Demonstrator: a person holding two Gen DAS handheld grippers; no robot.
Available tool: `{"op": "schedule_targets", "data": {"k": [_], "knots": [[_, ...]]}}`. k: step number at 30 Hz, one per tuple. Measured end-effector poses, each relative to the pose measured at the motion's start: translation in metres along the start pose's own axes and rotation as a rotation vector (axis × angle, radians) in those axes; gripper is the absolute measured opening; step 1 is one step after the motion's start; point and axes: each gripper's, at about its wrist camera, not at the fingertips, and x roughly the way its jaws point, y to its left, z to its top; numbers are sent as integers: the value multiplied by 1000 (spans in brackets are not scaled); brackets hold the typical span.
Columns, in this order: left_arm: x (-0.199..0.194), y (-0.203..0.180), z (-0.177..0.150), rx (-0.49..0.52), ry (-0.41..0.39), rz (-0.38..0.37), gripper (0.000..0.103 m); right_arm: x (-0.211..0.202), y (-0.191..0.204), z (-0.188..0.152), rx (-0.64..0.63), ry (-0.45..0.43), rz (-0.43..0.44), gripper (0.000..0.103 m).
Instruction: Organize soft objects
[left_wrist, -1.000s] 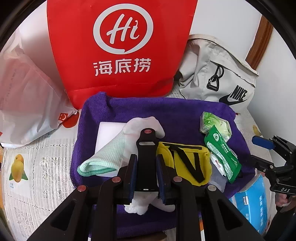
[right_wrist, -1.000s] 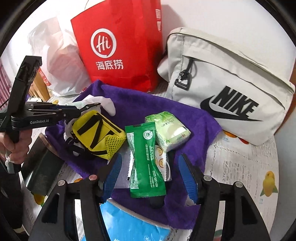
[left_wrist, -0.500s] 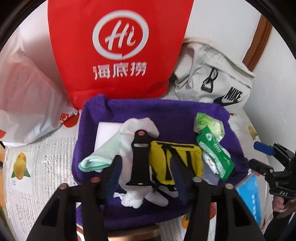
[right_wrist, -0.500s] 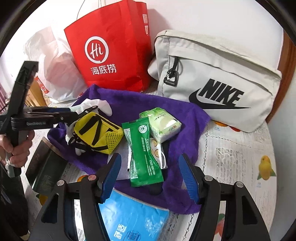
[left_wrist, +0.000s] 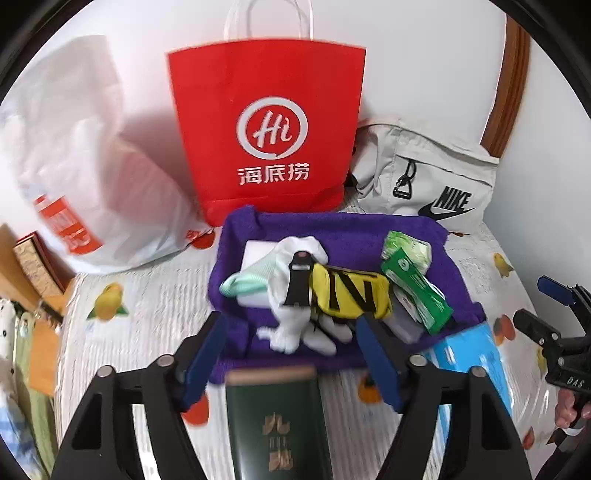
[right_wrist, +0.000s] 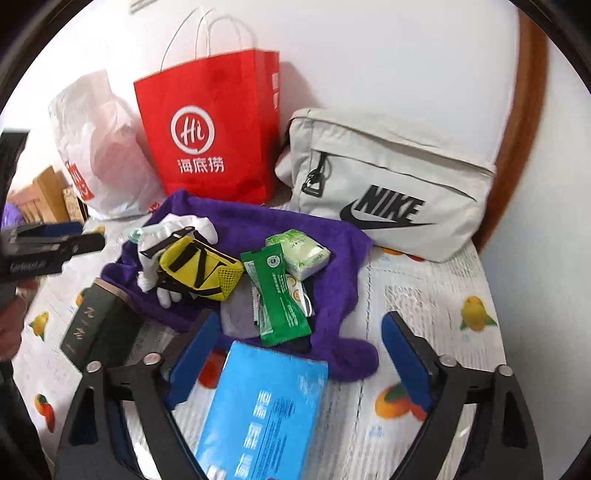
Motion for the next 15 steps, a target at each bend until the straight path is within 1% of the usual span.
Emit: {"op": "schedule_targets", "data": {"k": [2,4,6,8,10,11,13,15], "knots": [[-17,1,-12,-15,-8,-2,84,-17,-2,-7,36,-16,12,94],[-34,2,-24,-33,-13,3,87,-31,-2,-14,67,-24,23,98],[-53,2,-38,-44,-22,21,88,-48,-1,-23,88,-33,23,101],[-75,1,-53,-45,-54,43,88,-65,4,-32,93,-46,14,102],[-93,0,-65,-53,-79,44,97,-83,8,-44,104,-57,31,102],[-104,-1,-73,-63,-93,37,98,-88,9,-49,104,-57,42,102],[-120,-4,-83,-70,-108,33,99,-101,13,-59,104,-51,57,102],[-136,-10,-94,-63,-122,46,100,-114,18,-71,100,-48,55,102]]}}
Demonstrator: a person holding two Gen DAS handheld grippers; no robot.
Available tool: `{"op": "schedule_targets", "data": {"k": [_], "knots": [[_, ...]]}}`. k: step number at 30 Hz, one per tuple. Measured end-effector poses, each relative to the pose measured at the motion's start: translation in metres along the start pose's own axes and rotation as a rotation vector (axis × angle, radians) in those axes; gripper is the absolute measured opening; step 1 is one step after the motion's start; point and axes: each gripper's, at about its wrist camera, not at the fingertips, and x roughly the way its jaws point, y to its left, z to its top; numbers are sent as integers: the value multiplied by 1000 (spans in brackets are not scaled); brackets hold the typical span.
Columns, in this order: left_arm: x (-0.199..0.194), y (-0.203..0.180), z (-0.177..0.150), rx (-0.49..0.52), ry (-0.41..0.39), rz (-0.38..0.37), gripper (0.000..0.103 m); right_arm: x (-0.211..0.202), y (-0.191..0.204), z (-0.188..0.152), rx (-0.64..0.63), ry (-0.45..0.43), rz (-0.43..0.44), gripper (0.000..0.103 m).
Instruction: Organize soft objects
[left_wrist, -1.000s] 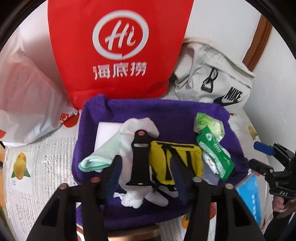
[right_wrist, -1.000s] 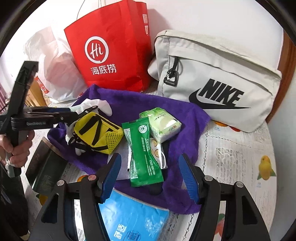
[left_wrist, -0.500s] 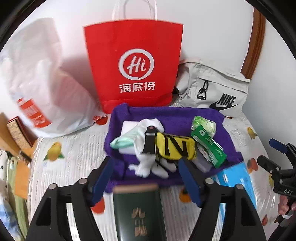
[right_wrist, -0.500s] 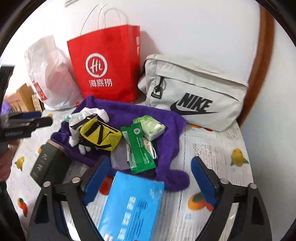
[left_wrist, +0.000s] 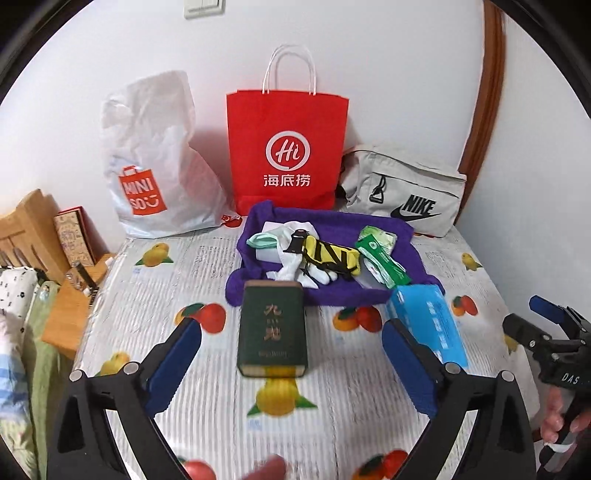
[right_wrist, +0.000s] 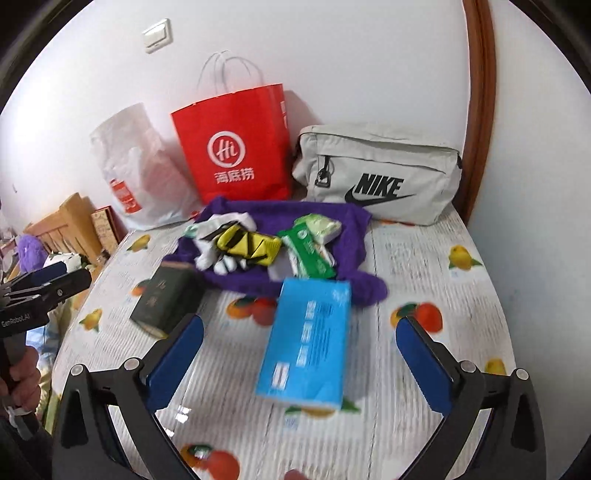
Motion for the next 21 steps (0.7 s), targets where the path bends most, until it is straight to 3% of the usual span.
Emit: {"op": "schedule_targets", "data": {"k": [4,21], "knots": [[-27,-11,-17,18,-23,14,101,-20,6,-21,0,-1,-36,103],[-94,-27,-91,23,-54,20,101,-79,24,-96,14,-40,-9,103]]}}
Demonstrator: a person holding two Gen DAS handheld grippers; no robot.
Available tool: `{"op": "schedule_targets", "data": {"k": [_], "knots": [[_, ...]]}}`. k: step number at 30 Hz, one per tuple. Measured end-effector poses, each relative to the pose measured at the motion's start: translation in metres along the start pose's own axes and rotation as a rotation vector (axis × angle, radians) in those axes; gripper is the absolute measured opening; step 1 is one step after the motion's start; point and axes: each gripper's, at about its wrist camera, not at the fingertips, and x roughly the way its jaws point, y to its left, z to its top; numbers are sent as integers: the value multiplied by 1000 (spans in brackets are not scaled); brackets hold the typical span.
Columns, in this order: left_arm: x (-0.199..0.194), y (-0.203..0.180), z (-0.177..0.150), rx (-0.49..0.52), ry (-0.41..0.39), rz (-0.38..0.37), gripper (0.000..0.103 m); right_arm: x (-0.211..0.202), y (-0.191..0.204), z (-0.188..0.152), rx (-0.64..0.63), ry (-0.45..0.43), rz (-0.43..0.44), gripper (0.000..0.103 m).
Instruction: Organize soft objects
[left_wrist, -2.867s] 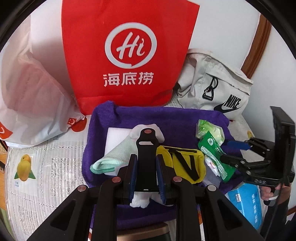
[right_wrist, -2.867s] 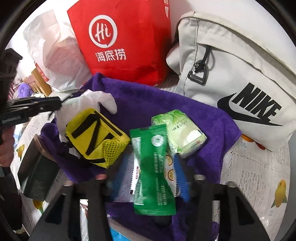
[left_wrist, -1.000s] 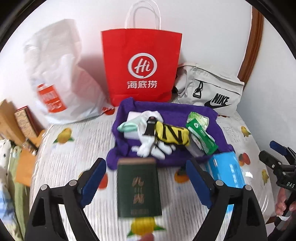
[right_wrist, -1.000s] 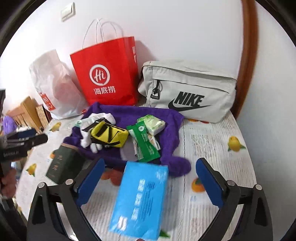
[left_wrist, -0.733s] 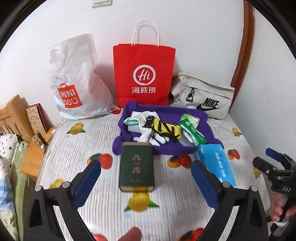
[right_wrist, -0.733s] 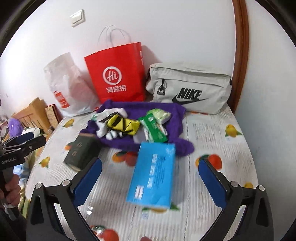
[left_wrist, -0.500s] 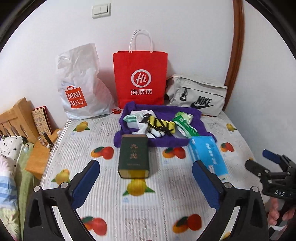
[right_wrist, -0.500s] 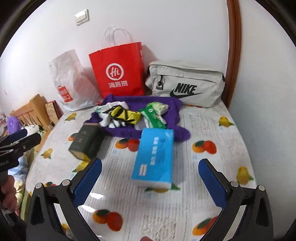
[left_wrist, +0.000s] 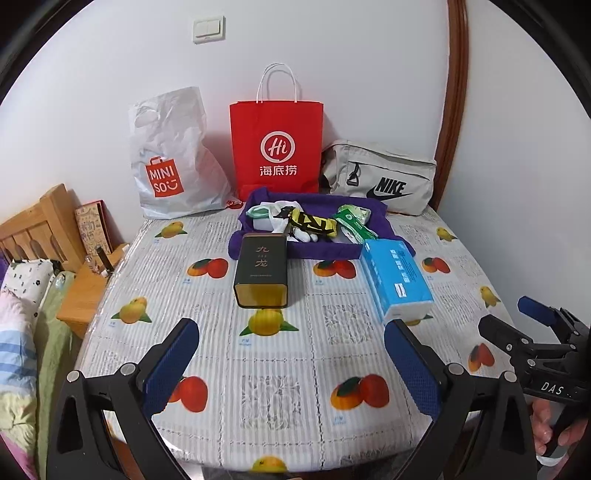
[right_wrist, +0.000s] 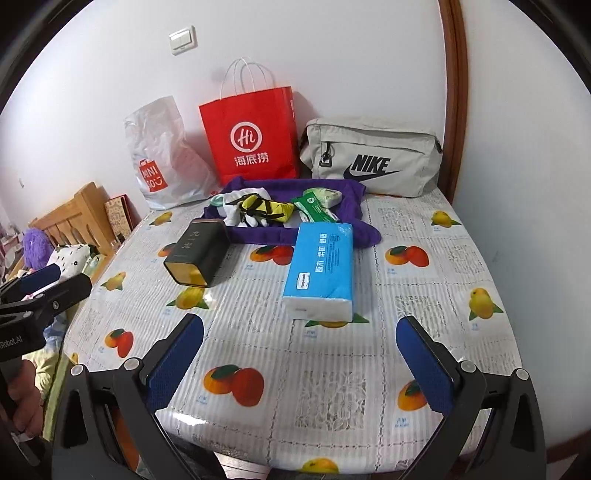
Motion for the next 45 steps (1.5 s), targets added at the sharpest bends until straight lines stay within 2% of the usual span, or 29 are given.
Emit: {"op": "schedule_targets", "data": {"k": [10,45], "knots": [[-22,-2,-11,-7,-33,5,101,-21,6,-10,-11,-28,-9,102],[-21,3,-14,0,-11,29,101,-22,7,-11,-14,-19,-32,103]]}}
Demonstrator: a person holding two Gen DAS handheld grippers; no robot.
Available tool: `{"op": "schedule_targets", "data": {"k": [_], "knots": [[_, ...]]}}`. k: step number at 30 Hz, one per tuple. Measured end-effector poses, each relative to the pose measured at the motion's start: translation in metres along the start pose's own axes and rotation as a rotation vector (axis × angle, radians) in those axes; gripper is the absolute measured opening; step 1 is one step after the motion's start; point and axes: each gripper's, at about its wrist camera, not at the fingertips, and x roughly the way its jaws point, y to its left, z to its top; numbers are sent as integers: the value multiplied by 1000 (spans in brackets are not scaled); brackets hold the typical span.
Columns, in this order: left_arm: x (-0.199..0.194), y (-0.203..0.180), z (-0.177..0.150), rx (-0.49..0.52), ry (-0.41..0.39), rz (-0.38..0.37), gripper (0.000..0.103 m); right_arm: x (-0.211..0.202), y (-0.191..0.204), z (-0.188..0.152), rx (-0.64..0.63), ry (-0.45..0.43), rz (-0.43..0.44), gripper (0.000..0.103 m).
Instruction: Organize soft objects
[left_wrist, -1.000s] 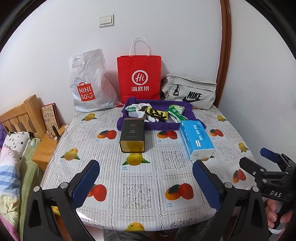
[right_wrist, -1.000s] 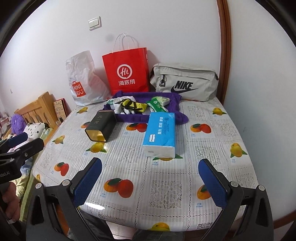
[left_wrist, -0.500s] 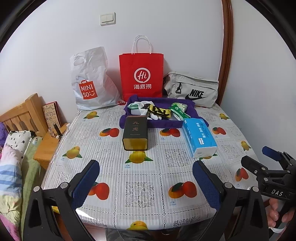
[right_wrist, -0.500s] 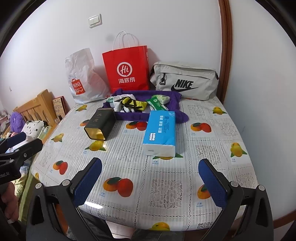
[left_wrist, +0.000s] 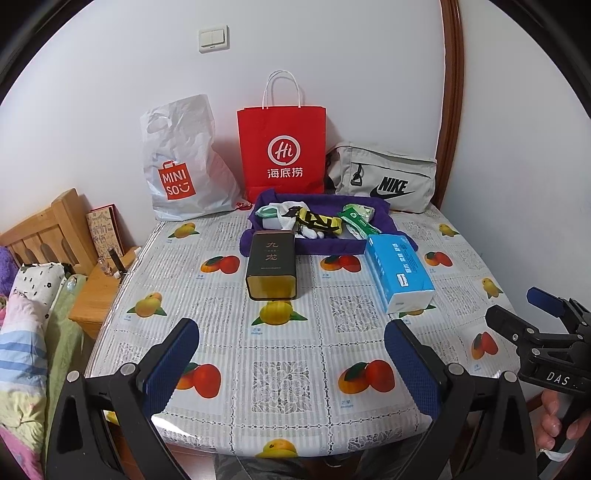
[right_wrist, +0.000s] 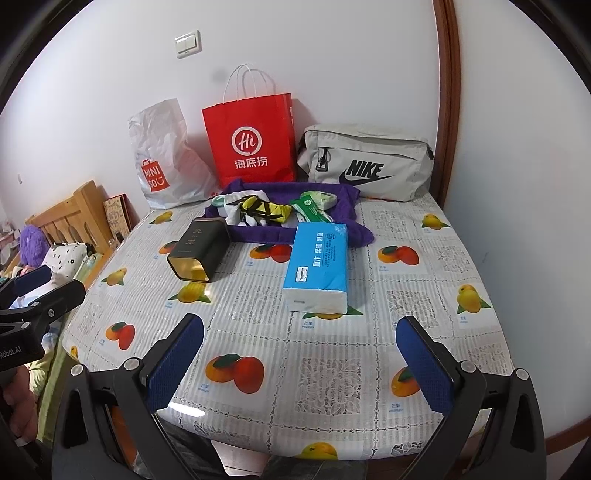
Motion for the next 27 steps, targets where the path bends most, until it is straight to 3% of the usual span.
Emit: {"op": "schedule_targets", "data": {"k": [27], "knots": [[-1,1,1,5,0,-1,101,-1,-1,0,-1,-2,1,103]]}}
